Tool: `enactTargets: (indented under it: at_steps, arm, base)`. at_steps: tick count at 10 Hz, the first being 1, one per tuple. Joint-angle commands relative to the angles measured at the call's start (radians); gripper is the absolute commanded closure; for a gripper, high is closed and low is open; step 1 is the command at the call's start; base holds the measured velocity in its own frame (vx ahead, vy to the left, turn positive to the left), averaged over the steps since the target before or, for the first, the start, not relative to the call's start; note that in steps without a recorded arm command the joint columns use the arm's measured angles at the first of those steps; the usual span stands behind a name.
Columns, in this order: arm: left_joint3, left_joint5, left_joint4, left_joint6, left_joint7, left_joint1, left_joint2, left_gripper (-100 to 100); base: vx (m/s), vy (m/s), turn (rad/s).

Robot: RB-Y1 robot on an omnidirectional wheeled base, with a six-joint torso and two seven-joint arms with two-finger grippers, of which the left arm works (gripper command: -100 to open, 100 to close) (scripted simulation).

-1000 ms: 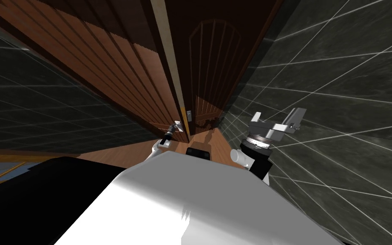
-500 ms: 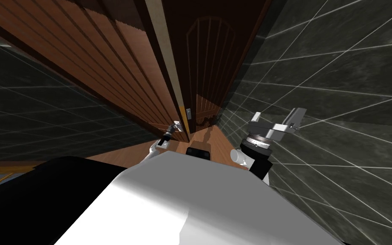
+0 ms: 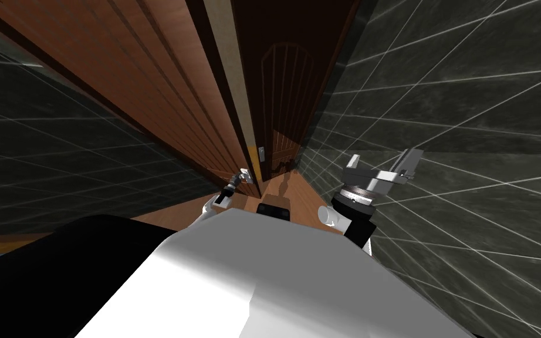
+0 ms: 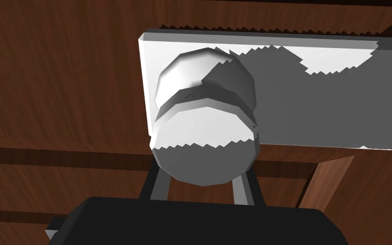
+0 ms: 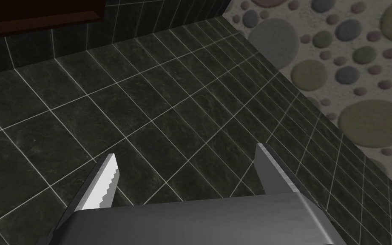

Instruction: Pull the door open

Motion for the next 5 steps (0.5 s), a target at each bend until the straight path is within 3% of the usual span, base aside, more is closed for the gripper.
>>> enactTargets:
  at_steps: [1,2,5]
  arm:
    - [0.000,0.000,0.000,0.000,0.000,0.000,0.000,100]
    - [-0.012,0.000,0.002,-0.028,0.017,0.020,0.021,100]
    - [-0.029,0.000,0.002,-0.071,0.040,0.045,0.051,100]
  base:
    - [-0.105,0.052,-0.029]
    - [-0.175,0.053,-0.193]
    - [-0.228,0.090,-0.147]
